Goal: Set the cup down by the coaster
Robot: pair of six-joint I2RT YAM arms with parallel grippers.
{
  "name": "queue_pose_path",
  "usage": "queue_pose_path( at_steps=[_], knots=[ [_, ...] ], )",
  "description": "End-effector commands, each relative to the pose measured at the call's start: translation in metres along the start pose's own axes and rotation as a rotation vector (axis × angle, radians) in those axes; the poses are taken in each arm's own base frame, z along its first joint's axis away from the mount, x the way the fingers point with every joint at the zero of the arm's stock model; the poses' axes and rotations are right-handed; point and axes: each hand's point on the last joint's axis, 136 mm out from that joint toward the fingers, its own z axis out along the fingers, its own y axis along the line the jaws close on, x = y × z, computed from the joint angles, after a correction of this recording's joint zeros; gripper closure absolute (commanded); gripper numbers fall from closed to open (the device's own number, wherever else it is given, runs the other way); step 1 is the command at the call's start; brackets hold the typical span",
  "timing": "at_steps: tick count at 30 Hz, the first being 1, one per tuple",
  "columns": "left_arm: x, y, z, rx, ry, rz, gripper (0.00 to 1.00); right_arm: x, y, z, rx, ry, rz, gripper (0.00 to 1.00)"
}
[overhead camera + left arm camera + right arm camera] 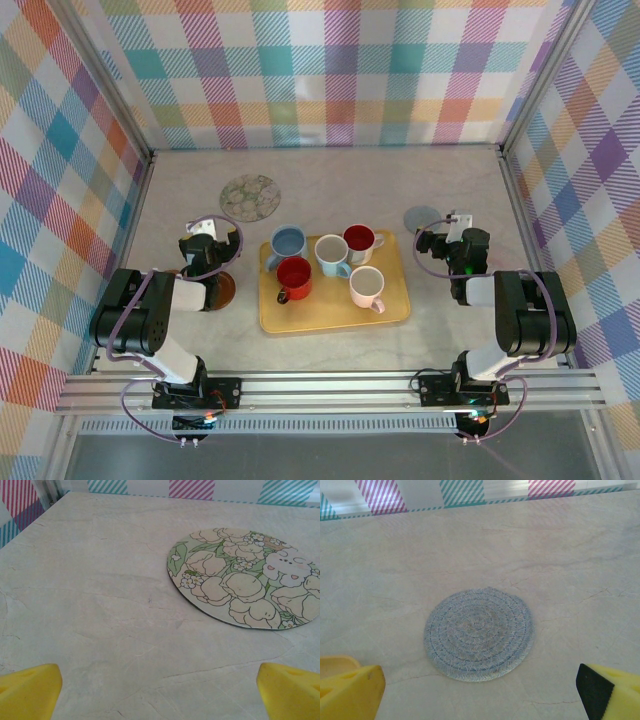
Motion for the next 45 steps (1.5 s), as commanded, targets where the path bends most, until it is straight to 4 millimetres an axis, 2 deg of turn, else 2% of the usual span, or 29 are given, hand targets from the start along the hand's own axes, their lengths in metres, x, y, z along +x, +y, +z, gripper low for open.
queue_pose_path(
  at_steps=[1, 8, 13, 18, 23, 27, 32, 37, 45],
  knots=[
    [-0.006, -0.003, -0.003, 0.014, -0.01, -0.004, 0.0, -0.006, 0.002, 0.001, -0.009, -0.019, -0.007, 0.01],
    [-0.036, -0.006, -0.021, 0.044, -0.016, 0.005, 0.0, -0.025, 0.001, -0.01, 0.015, -0.01, -0.002, 0.01],
    [-0.077, -0.012, -0.043, 0.089, -0.092, -0.01, 0.0, -0.042, 0.002, -0.019, 0.023, 0.011, 0.011, 0.01],
    [-0.107, -0.025, -0.059, 0.167, -0.036, -0.009, 0.0, -0.071, 0.008, -0.03, 0.012, 0.043, 0.05, 0.01],
    [-0.123, -0.031, -0.074, 0.205, 0.044, -0.047, 0.0, -0.089, 0.022, -0.04, -0.041, 0.147, 0.092, 0.01],
    [-0.121, -0.032, -0.081, 0.204, 0.133, -0.089, 0.0, -0.086, 0.036, -0.048, -0.104, 0.267, 0.143, 0.0],
    [-0.11, -0.037, -0.088, 0.224, 0.248, -0.141, 0.0, -0.071, 0.052, -0.054, -0.18, 0.421, 0.22, 0.08],
    [-0.074, -0.039, -0.093, 0.215, 0.438, -0.159, 0.01, -0.055, 0.06, -0.057, -0.212, 0.513, 0.278, 0.15],
    [-0.022, -0.045, -0.088, 0.191, 0.684, -0.216, 0.18, -0.016, 0.065, -0.056, -0.226, 0.687, 0.366, 0.28]
  ],
)
